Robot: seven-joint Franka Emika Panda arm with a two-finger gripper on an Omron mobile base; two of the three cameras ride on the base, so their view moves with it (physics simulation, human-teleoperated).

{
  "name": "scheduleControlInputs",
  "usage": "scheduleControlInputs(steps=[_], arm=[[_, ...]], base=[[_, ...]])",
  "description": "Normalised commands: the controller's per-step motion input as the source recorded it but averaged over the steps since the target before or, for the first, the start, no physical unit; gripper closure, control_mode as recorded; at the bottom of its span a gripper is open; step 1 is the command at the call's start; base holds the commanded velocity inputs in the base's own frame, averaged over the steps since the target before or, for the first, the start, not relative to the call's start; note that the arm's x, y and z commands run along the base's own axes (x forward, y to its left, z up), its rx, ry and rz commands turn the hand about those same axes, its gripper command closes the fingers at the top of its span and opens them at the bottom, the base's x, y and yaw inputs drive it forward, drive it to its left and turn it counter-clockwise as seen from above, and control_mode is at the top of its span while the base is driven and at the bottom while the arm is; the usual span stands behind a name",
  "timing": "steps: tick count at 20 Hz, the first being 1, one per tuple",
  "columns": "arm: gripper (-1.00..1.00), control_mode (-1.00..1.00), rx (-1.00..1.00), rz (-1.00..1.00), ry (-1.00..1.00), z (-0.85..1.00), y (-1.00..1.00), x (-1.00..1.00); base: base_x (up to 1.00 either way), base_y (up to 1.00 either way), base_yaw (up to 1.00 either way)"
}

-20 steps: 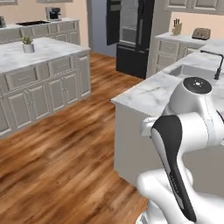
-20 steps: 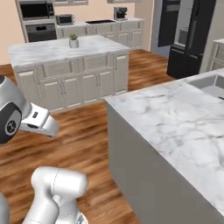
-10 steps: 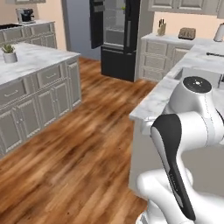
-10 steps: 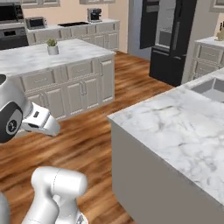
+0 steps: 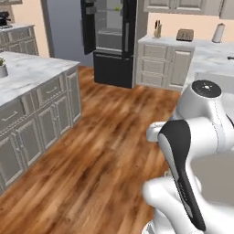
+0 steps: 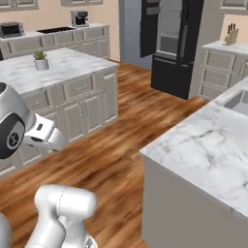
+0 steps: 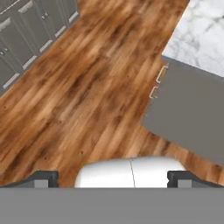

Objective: Pick up the apple and pear from the fridge and place one fruit on each plate on the dining counter.

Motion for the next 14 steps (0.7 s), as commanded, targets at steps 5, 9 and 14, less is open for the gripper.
scheduleControlInputs(steps=[5, 9, 14], arm=[[-1.0, 1.0, 0.0, 0.0, 0.0, 0.0, 0.0, 0.0], [-1.0, 1.0, 0.0, 0.0, 0.0, 0.0, 0.0, 0.0], [-1.0, 1.0, 0.0, 0.0, 0.0, 0.0, 0.0, 0.0]], base=[[1.0, 0.4, -0.29], [1.0, 0.31, -0.19], [1.0, 0.43, -0.24]])
